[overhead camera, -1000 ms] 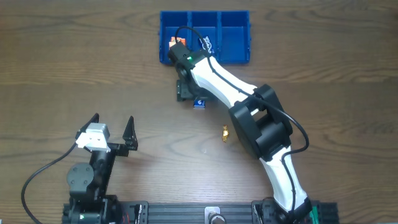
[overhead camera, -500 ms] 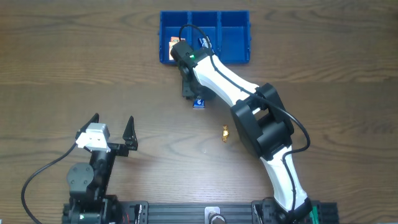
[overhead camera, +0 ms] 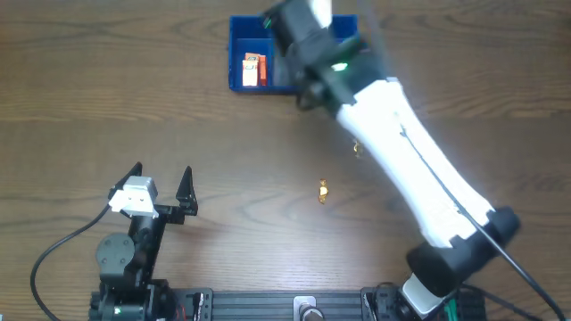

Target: Sort Candies Into Trays

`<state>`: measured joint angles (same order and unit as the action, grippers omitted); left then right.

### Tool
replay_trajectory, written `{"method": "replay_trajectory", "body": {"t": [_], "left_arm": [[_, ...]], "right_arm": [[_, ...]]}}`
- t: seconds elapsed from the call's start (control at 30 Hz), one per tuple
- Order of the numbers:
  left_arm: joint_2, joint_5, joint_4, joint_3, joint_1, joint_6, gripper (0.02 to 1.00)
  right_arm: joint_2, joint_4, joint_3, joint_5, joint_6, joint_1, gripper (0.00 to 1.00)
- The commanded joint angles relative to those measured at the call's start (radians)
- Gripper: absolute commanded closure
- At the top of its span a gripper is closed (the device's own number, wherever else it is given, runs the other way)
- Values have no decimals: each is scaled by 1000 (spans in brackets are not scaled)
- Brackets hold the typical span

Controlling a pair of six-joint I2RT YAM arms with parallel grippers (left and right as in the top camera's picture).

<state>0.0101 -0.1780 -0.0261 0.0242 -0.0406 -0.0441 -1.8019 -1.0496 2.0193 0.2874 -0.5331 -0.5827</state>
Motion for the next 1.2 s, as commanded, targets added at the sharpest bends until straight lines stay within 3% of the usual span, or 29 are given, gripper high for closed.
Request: {"method": "replay_trajectory", "body": {"t": [0.03,0.2,0.47,0.93,0.97,1.07,1.1,1.17,1.2], "left_arm": [[-6,-14,-34,-19,5,15,20],[-6,-14,-34,-19,5,15,20],[-6,-14,-34,-19,5,15,20],[-6,-14,-34,-19,5,15,20],[-6,-14,-34,-19,5,15,20],[-6,-14,-34,-19,5,15,20],[-6,-14,-34,-19,5,15,20],[-6,-14,-34,-19,5,15,20],[-6,-14,-34,-19,5,15,20]], "right_arm": [[-151,25,124,82,147,59,967],[-352,71,265,67,177,81,967],[-550,165,267,44,179,81,967],[-579,183,265,22,114,106,945],[-579,182,265,22,114,106,908],[-579,182,265,21,114,103,608],[-579,183,265,21,114,100,454],[-579,186,265,21,115,95,332],[-579,186,265,22,115,93,215]]}}
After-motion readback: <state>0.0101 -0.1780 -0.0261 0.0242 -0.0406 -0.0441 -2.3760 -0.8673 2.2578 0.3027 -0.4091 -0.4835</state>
